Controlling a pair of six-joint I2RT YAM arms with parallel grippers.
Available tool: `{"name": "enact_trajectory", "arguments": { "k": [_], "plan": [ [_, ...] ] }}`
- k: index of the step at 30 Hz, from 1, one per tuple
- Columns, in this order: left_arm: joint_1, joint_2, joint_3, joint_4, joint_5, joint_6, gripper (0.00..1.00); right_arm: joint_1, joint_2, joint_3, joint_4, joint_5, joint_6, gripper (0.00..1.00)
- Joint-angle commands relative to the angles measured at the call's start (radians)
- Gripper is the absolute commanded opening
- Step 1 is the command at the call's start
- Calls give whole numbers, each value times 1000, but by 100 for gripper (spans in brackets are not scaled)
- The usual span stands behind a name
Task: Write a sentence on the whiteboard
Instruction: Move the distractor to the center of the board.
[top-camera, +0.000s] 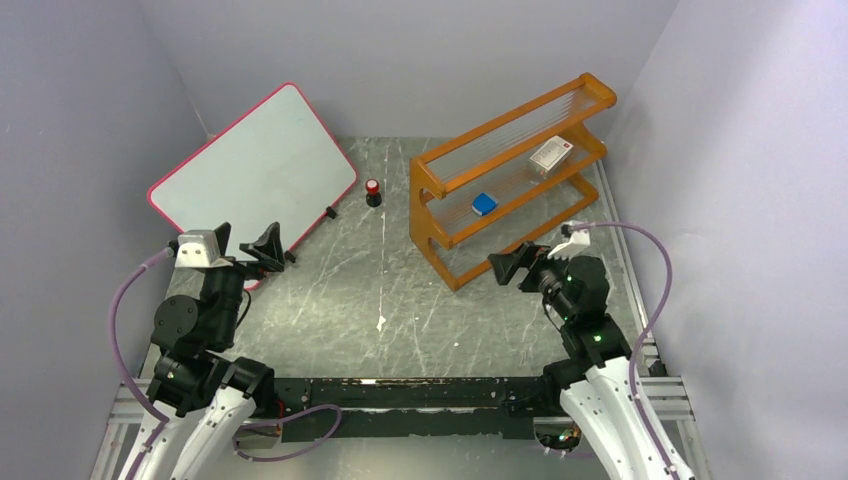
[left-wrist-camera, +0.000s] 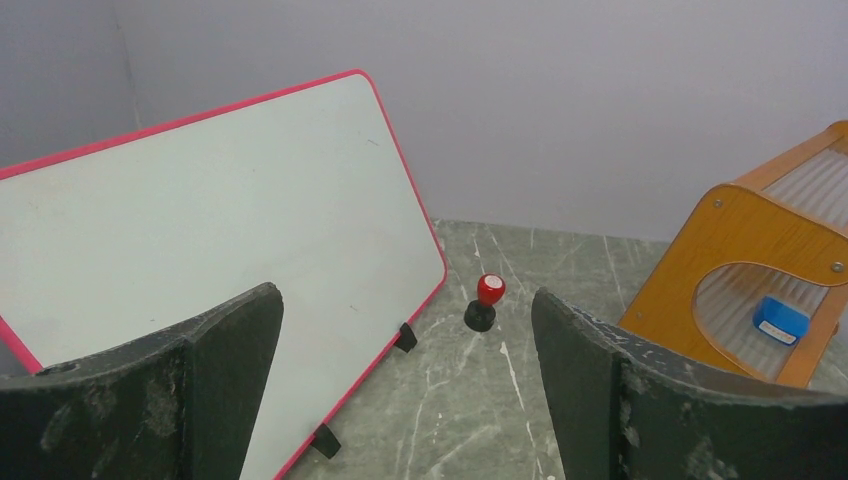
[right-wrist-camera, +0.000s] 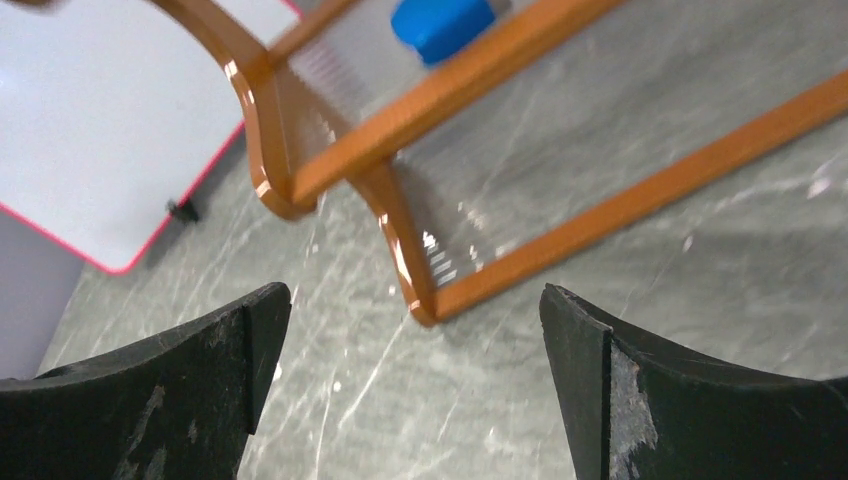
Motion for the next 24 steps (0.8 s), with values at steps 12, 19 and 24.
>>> {"name": "enact_trajectory", "arguments": {
  "k": [12, 19, 24],
  "plan": [
    [16, 12, 11, -3, -10, 13, 98, 515, 333, -191, 290, 244, 199, 100],
    [16, 8, 10, 0, -8, 13, 98, 596, 607, -161, 484, 323, 174, 100],
    [16, 6, 8, -2, -8, 15, 98, 595, 788, -109, 616, 401, 150, 100]
  ]
}}
